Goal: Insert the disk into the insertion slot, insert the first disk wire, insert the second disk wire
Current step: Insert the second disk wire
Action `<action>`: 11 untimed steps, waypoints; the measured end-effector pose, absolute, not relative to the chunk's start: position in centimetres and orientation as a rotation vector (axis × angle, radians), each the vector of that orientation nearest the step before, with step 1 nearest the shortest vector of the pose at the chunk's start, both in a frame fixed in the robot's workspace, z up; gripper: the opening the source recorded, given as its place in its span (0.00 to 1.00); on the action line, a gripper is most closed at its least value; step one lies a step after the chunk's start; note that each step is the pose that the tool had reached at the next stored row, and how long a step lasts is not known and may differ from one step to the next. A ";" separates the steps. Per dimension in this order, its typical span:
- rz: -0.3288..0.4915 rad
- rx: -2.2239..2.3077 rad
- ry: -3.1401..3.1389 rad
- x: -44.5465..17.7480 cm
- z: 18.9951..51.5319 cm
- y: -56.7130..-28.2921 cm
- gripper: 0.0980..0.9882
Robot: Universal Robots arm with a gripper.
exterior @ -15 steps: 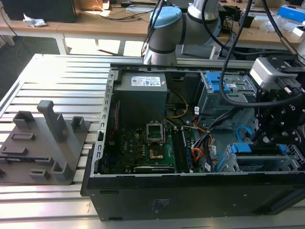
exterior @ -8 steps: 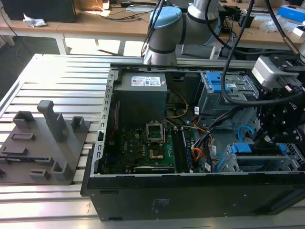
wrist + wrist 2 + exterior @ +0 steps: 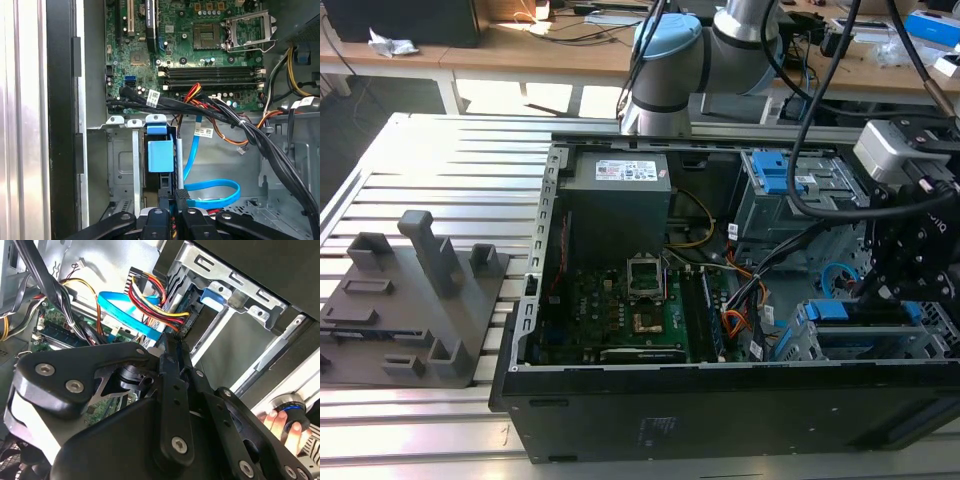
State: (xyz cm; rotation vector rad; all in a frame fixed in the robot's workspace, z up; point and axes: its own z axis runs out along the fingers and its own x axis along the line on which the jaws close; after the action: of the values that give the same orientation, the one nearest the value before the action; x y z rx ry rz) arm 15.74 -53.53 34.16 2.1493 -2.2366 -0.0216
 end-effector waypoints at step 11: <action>-0.022 2.149 -2.237 15.7 33.7 -53.6 0.15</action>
State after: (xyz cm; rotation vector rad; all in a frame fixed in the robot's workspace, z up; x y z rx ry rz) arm 15.74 -53.59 33.70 2.1493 -2.2369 -0.0220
